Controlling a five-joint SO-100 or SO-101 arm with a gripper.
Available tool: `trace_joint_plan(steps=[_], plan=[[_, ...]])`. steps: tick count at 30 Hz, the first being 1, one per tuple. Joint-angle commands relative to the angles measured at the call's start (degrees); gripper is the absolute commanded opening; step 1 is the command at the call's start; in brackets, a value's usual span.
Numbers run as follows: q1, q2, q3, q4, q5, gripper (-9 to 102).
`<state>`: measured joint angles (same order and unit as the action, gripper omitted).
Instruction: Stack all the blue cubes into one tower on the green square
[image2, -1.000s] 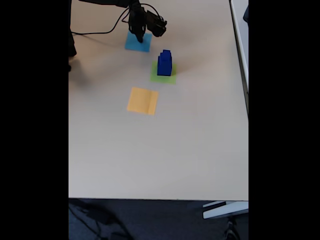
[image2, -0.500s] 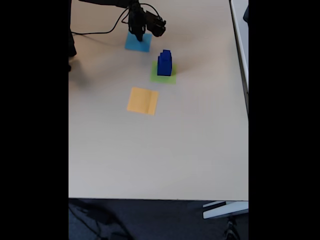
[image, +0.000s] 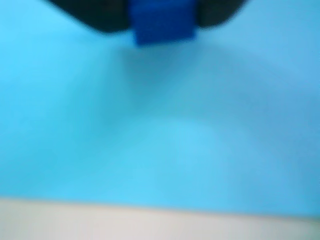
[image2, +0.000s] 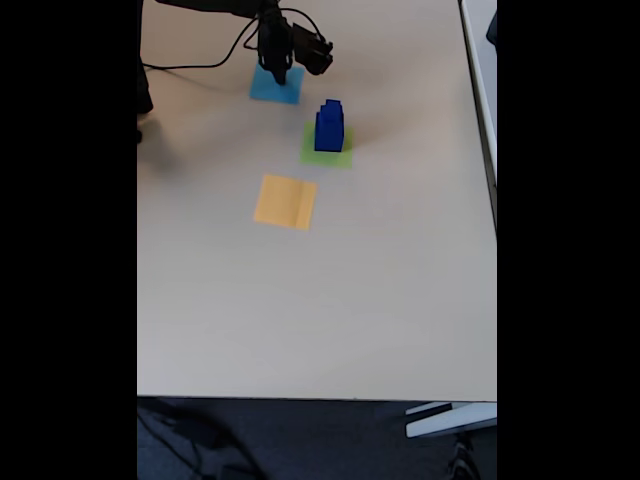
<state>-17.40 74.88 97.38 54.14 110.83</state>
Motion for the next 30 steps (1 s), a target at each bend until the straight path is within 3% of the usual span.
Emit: trace_joint_plan(steps=[1, 8, 30], plan=[[1.14, 6.59, -4.92, 4.75, -1.05, 2], [2.9, 10.46, -14.5, 16.35, -3.25, 2], [12.04, 12.04, -27.6, 21.8, -17.58, 3]])
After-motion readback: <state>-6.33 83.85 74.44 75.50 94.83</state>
